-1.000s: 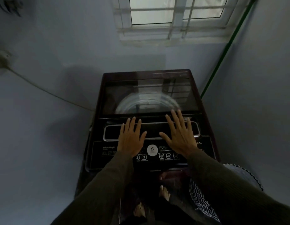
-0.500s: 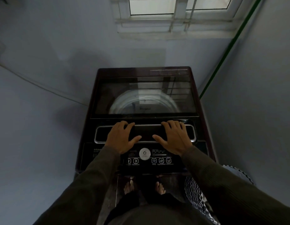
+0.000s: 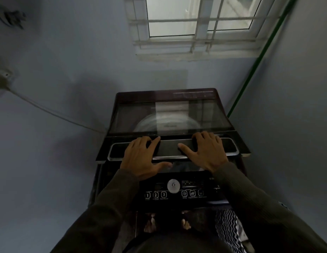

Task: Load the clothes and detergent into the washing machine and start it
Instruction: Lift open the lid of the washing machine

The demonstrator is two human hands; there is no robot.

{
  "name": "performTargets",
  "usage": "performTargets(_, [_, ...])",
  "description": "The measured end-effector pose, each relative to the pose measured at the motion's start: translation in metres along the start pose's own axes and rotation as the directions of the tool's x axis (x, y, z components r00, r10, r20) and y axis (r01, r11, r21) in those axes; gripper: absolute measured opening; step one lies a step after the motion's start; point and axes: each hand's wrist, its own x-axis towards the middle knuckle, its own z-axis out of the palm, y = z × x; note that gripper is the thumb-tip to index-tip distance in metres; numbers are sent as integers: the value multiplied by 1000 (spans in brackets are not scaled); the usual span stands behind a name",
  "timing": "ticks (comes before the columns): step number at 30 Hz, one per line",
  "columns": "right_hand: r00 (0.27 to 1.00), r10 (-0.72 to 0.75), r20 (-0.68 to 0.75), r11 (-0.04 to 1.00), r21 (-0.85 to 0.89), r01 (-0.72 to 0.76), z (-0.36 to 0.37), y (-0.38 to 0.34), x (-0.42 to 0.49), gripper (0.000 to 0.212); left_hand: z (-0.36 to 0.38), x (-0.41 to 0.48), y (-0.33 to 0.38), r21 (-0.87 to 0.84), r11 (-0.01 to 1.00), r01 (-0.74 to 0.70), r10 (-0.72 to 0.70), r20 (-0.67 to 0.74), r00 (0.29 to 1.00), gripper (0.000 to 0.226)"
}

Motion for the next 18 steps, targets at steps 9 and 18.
performTargets(9, [931, -60, -359, 992, -126, 15, -49, -25, 23, 57, -46, 31, 7, 33, 999, -29, 39, -371, 928, 80])
performTargets(18, [797, -203, -569, 979, -129, 158, -63, -48, 27, 56, -98, 82, 17, -76, 995, 60, -92, -547, 832, 67])
